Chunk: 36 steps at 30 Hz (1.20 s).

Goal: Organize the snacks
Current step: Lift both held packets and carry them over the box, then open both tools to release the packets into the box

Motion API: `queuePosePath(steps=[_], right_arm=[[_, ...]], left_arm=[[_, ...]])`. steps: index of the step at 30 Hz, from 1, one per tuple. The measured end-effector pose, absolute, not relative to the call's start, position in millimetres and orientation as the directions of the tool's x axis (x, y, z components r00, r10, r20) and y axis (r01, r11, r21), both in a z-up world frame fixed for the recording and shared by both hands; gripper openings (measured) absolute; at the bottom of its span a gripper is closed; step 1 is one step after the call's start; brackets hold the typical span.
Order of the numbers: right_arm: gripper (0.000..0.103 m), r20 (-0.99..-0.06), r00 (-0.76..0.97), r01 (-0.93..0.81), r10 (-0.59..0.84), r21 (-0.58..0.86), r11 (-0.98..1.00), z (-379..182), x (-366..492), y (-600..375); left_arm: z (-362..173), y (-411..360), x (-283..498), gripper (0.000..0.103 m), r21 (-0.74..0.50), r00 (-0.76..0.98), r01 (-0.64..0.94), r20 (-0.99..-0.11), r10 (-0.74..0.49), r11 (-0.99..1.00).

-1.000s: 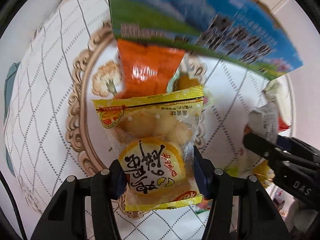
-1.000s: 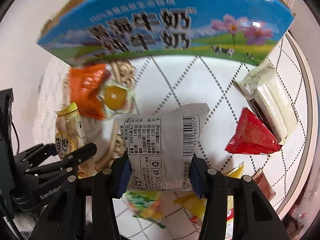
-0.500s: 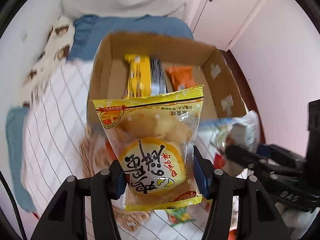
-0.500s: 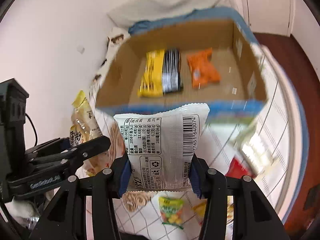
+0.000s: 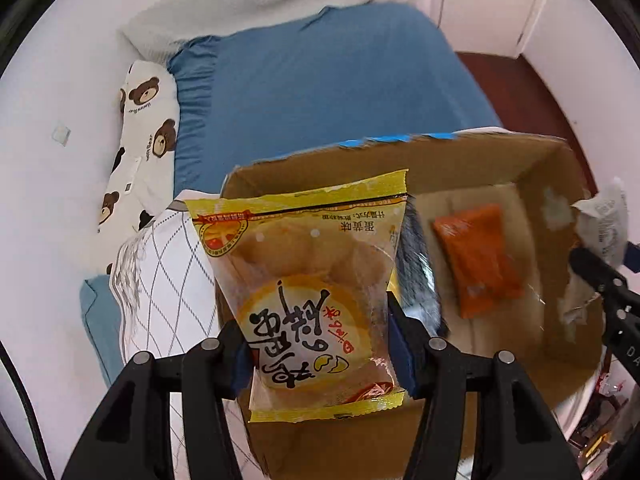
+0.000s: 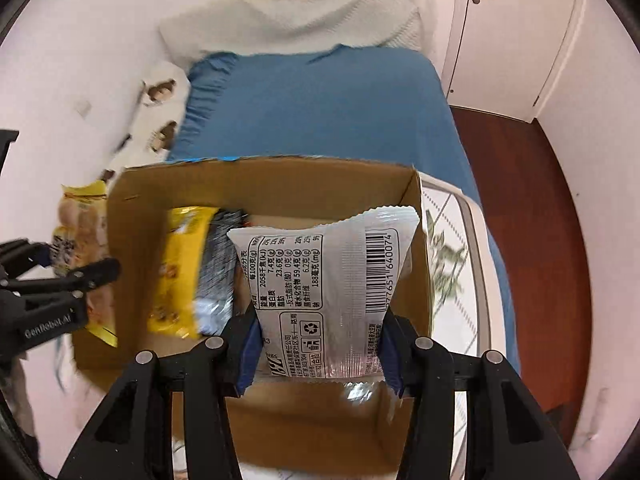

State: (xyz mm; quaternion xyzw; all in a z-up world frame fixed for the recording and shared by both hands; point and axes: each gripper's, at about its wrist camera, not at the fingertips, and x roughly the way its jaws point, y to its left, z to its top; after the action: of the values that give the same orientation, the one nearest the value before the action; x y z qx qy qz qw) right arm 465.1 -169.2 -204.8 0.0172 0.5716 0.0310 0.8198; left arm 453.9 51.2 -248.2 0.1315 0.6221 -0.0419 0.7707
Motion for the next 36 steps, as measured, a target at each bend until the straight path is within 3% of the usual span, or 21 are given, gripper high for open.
queuePosePath(steps=[11, 13, 14, 15, 17, 18, 36], right_arm=[[0.052, -0.964, 0.267, -0.019, 0.003, -0.002, 1.000, -250.5, 516.9, -172.3], [0.053, -0.968, 0.251, -0.016, 0.005, 0.001, 1.000, -256.9, 521.2, -172.5], [0.056, -0.972, 0.237, -0.008, 0.008, 0.006, 1.000, -260.4, 523.8, -173.2], [0.069, -0.974, 0.226, 0.001, 0.010, 0.011, 1.000, -263.3, 526.0, -174.9], [0.093, -0.975, 0.223, 0.028, 0.013, 0.019, 0.999, -266.2, 529.8, -180.4], [0.095, -0.975, 0.223, 0.038, 0.016, 0.025, 0.999, -267.4, 531.6, -182.5], [0.095, -0.965, 0.246, 0.056, 0.091, 0.108, 0.993, -264.0, 473.5, -171.2]], left_arm=[[-299.7, 59.0, 498.7, 0.055, 0.174, 0.118, 0.209, -0.981, 0.152, 0.962], [-301.7, 60.2, 503.3, 0.068, 0.148, 0.117, 0.201, -0.985, 0.126, 0.968], [-302.6, 60.8, 504.8, 0.081, 0.138, 0.119, 0.201, -0.986, 0.116, 0.970], [-302.6, 61.4, 506.7, 0.091, 0.130, 0.123, 0.199, -0.987, 0.106, 0.971], [-300.4, 60.2, 508.3, 0.091, 0.111, 0.132, 0.194, -0.987, 0.086, 0.975], [-298.2, 60.5, 508.2, 0.091, 0.087, 0.128, 0.187, -0.990, 0.063, 0.979], [-272.3, 68.5, 440.1, 0.091, -0.079, 0.203, 0.108, -0.974, -0.099, 0.991]])
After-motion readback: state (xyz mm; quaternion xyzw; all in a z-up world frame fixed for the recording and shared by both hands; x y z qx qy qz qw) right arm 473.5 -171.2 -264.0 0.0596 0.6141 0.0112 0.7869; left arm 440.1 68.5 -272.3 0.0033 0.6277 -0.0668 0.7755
